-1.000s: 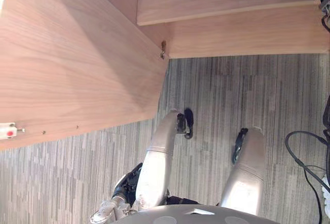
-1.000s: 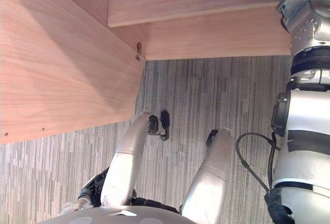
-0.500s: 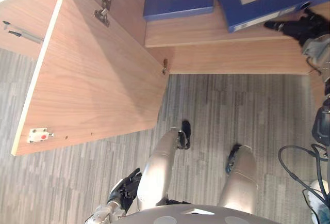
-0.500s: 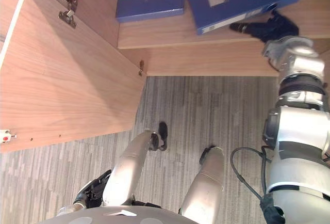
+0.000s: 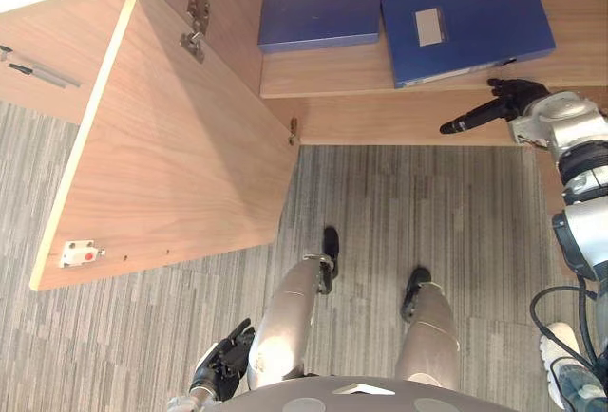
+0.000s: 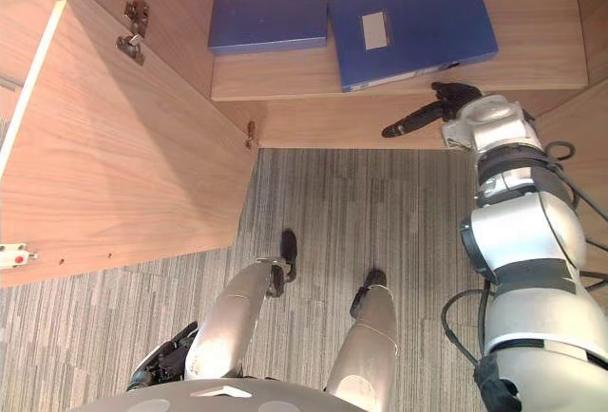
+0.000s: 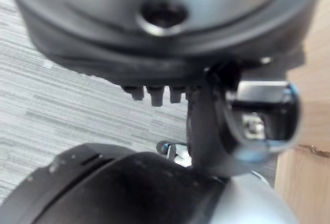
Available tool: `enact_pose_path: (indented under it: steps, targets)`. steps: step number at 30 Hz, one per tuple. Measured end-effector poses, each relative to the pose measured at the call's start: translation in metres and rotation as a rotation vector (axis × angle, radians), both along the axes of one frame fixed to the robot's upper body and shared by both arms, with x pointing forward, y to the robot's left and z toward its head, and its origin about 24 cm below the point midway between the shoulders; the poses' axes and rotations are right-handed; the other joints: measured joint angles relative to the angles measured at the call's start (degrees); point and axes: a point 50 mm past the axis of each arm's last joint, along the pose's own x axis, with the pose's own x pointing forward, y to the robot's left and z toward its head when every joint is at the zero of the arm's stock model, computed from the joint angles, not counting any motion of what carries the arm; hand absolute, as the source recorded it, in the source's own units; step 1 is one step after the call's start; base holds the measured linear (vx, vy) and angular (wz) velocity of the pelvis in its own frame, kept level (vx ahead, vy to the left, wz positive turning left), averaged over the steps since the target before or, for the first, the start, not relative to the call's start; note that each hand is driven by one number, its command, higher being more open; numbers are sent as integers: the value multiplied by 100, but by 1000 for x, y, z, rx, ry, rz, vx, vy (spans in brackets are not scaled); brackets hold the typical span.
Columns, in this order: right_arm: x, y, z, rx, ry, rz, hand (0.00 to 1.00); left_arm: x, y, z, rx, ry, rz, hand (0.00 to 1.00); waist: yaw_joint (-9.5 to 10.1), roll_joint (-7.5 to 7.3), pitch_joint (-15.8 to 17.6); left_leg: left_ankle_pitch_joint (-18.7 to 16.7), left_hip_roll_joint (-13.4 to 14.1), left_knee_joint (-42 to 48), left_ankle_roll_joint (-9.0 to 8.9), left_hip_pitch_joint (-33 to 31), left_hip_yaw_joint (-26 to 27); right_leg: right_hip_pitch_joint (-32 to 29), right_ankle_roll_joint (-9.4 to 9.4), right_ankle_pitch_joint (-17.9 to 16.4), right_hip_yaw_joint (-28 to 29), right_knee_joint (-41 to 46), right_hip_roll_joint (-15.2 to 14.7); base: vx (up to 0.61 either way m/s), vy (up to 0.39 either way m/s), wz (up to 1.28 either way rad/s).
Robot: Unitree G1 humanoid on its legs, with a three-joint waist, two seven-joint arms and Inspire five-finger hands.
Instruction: Walk over to the cabinet, pick up the folder, carry it to the office cabinet, place the folder inside the office cabinet, then close the office cabinet door
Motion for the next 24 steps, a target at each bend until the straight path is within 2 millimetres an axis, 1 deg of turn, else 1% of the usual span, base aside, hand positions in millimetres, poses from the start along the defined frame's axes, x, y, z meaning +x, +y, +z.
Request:
enact_pose_path:
  steps: [3,4,8,10,11,12,14,16,18,21,22,24]
  targets:
    - [4,6,4,-37,-1,26,100,-1,-2,-1,-5,-10,23,100,12,-3,2,43,-4,-80,4,8,5,-8,-3,26,-4,-38,7,3,-11,1]
    - [6,9,13,-53,-16,32,100,-1,-3,-2,-11,-10,41,100,17,-7,5,79,-12,-136,3,19,-2,-12,-7,31,-13,-50,6,7,-32,4]
    - [8,10,30,-95,-54,20,100,-5,-6,-4,-17,-10,74,100,1,-13,9,195,-37,-330,-15,51,-26,-25,-20,72,-46,-120,8,2,-16,2]
    - [10,13,43,-180,-79,28,100,-8,-7,-4,-17,-11,93,100,6,-14,10,247,-42,-408,-18,59,-41,-33,-18,87,-66,-141,12,5,-31,4]
    - [11,13,46,-216,-86,30,100,-8,-8,-5,-18,-13,99,100,9,-15,10,257,-41,-424,-20,60,-46,-33,-20,92,-73,-149,15,9,-40,3]
    - [12,16,54,-270,-112,41,100,-8,-9,-5,-21,-12,111,100,13,-15,10,278,-39,-457,-24,60,-52,-36,-31,110,-83,-176,24,11,-37,0]
    - [16,28,69,-367,-201,86,100,-9,-11,-7,-21,-13,135,100,1,-16,11,281,-29,-471,-24,59,-52,-27,-35,126,-90,-213,37,6,-17,0]
    - [17,36,81,-386,-284,106,100,-8,-12,-7,-17,-17,149,100,-12,-16,11,281,-30,-476,-24,59,-48,-27,-34,132,-88,-225,37,0,0,0]
    - [17,45,96,-408,-389,123,100,-8,-15,-8,-8,-21,183,100,-1,-27,18,282,-30,-485,-23,59,-49,-22,-33,139,-91,-238,37,0,0,0]
    - [17,52,104,-424,-448,127,100,-5,-16,-13,2,-7,226,100,5,-40,26,334,-30,-588,-25,81,-52,2,-38,195,-110,-338,52,0,0,0]
    - [18,53,104,-413,-456,125,100,-4,-16,-13,4,-6,238,100,-6,-54,36,346,-30,-613,-24,91,-47,7,-37,205,-107,-358,55,21,-14,-4]
    - [20,56,96,-376,-457,126,100,-2,-17,-16,6,2,257,100,-13,-77,50,382,-16,-701,-21,153,-31,66,-34,270,-105,-470,86,33,-15,-9]
